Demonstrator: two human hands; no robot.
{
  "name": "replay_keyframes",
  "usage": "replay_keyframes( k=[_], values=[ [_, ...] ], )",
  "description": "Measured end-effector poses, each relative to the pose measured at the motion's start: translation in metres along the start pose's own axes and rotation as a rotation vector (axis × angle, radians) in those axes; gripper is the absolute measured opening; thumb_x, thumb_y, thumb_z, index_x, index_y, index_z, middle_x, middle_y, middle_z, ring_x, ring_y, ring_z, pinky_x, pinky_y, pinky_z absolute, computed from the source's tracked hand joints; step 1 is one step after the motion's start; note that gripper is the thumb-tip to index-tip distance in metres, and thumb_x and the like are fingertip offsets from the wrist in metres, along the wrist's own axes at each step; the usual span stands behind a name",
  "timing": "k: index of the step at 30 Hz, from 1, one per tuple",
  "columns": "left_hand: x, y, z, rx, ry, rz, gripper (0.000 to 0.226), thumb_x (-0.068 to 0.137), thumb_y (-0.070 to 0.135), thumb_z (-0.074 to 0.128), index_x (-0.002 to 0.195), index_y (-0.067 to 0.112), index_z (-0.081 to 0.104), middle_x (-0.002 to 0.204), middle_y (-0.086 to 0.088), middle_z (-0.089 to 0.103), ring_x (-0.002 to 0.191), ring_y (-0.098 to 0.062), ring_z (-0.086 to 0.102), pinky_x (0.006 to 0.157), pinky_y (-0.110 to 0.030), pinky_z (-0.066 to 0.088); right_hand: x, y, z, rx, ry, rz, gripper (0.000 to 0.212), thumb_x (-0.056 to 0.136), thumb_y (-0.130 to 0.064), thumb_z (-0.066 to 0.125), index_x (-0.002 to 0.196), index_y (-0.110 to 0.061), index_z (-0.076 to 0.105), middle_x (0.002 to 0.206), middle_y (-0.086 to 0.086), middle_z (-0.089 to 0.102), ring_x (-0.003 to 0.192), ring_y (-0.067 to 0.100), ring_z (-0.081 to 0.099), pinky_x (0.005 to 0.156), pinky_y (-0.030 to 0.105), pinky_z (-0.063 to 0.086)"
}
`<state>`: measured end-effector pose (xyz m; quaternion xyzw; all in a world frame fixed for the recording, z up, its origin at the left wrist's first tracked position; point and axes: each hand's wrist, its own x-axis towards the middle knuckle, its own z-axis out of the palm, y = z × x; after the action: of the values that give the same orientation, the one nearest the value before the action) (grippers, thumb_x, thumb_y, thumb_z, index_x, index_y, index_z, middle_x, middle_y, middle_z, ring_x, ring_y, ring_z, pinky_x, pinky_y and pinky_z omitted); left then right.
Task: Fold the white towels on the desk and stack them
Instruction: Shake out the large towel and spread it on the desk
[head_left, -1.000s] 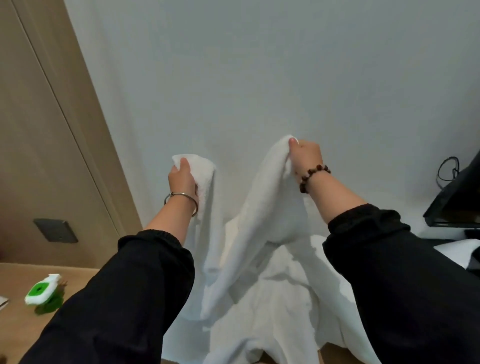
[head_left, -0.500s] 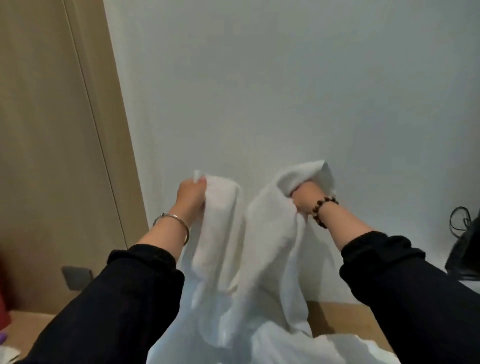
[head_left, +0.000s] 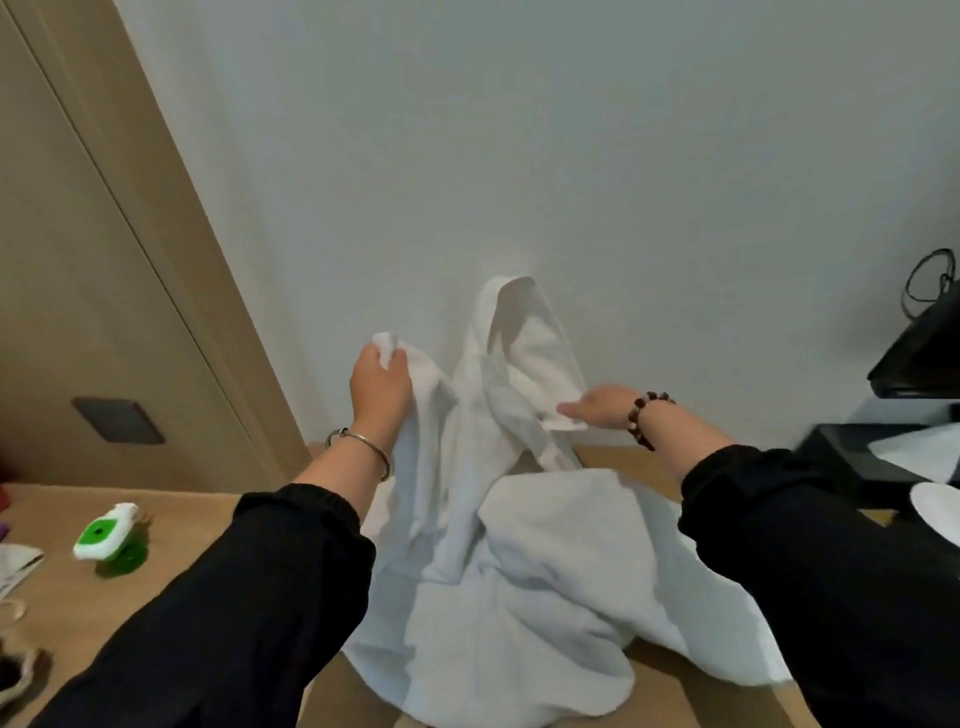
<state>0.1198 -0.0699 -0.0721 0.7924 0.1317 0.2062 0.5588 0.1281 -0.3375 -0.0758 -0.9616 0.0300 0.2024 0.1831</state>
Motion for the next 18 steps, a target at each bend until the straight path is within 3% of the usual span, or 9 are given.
replay_keyframes(
  k=[1,3,5,8,10,12,14,16,18],
  values=[
    [-0.005,-0.001,0.005,-0.021,-0.005,0.008,0.01,0.095,0.016,0.044,0.087,0.012,0.05,0.077,0.004,0.051,0.069,-0.009,0.047,0.057,-0.013,0.035,-0.002,0.017,0.019,-0.086,-0.135,0.079,0.075,0.085,-0.071,0.042,0.126,-0.01,0.058,0.128,0.01,0.058,0.112,0.028,0.056,0.097,0.036,0.042],
    [-0.014,-0.001,0.015,-0.055,-0.02,0.002,0.014,0.096,0.018,0.044,0.084,0.013,0.048,0.073,0.008,0.047,0.064,-0.003,0.044,0.052,-0.01,0.033,-0.007,0.043,0.056,-0.05,-0.319,0.16,0.085,0.078,-0.08,0.04,0.134,-0.018,0.051,0.135,0.005,0.054,0.116,0.025,0.054,0.103,0.038,0.04],
    [-0.021,0.001,0.024,-0.087,-0.037,-0.013,0.012,0.096,0.019,0.044,0.086,0.013,0.047,0.072,0.008,0.046,0.065,-0.005,0.044,0.051,-0.009,0.033,-0.013,0.057,0.087,-0.081,-0.394,0.097,0.076,0.086,-0.07,0.041,0.141,-0.018,0.042,0.142,0.002,0.047,0.125,0.022,0.047,0.107,0.036,0.034],
    [-0.028,0.007,0.032,-0.056,-0.017,-0.032,0.007,0.096,0.015,0.043,0.094,0.011,0.048,0.078,0.006,0.048,0.077,-0.017,0.049,0.053,-0.009,0.033,-0.019,0.056,0.107,-0.252,-0.397,0.03,0.052,0.095,-0.044,0.043,0.134,-0.009,0.048,0.138,0.008,0.05,0.121,0.024,0.049,0.1,0.031,0.036],
    [-0.029,0.007,0.029,0.133,-0.022,-0.012,0.026,0.093,0.006,0.042,0.118,0.011,0.046,0.103,-0.003,0.055,0.098,-0.029,0.052,0.076,-0.02,0.038,-0.023,0.046,0.104,-0.245,-0.349,-0.001,0.042,0.094,-0.036,0.045,0.122,-0.006,0.056,0.128,0.011,0.056,0.109,0.026,0.054,0.086,0.027,0.038],
    [-0.028,0.001,0.026,0.576,-0.053,0.287,0.066,0.083,-0.004,0.045,0.143,0.02,0.031,0.142,-0.011,0.039,0.128,-0.033,0.037,0.1,-0.042,0.035,-0.025,0.04,0.094,-0.15,-0.239,-0.034,0.026,0.091,-0.027,0.05,0.105,-0.008,0.062,0.11,0.009,0.062,0.098,0.026,0.057,0.074,0.025,0.039],
    [-0.032,-0.001,0.031,0.879,-0.199,0.809,0.082,0.076,-0.002,0.05,0.149,0.025,0.023,0.155,-0.011,0.021,0.142,-0.036,0.019,0.109,-0.054,0.019,-0.027,0.04,0.086,0.043,-0.137,-0.045,0.005,0.082,-0.013,0.056,0.078,-0.015,0.059,0.084,0.003,0.06,0.081,0.022,0.057,0.061,0.023,0.04],
    [-0.043,-0.002,0.048,1.019,-0.562,1.221,0.082,0.078,0.007,0.052,0.15,0.028,0.018,0.159,-0.003,0.012,0.145,-0.033,0.005,0.113,-0.054,0.007,-0.029,0.041,0.081,0.153,-0.13,-0.075,0.011,0.073,-0.002,0.056,0.072,-0.013,0.054,0.077,0.002,0.055,0.073,0.019,0.053,0.058,0.023,0.039],
    [-0.055,-0.006,0.069,1.238,-0.904,1.347,0.08,0.081,0.014,0.051,0.15,0.028,0.014,0.159,0.004,0.005,0.146,-0.028,-0.007,0.114,-0.052,-0.004,-0.033,0.044,0.08,0.188,-0.192,-0.092,0.015,0.068,0.003,0.055,0.075,-0.011,0.053,0.079,0.006,0.054,0.074,0.02,0.053,0.061,0.026,0.041]
  ],
)
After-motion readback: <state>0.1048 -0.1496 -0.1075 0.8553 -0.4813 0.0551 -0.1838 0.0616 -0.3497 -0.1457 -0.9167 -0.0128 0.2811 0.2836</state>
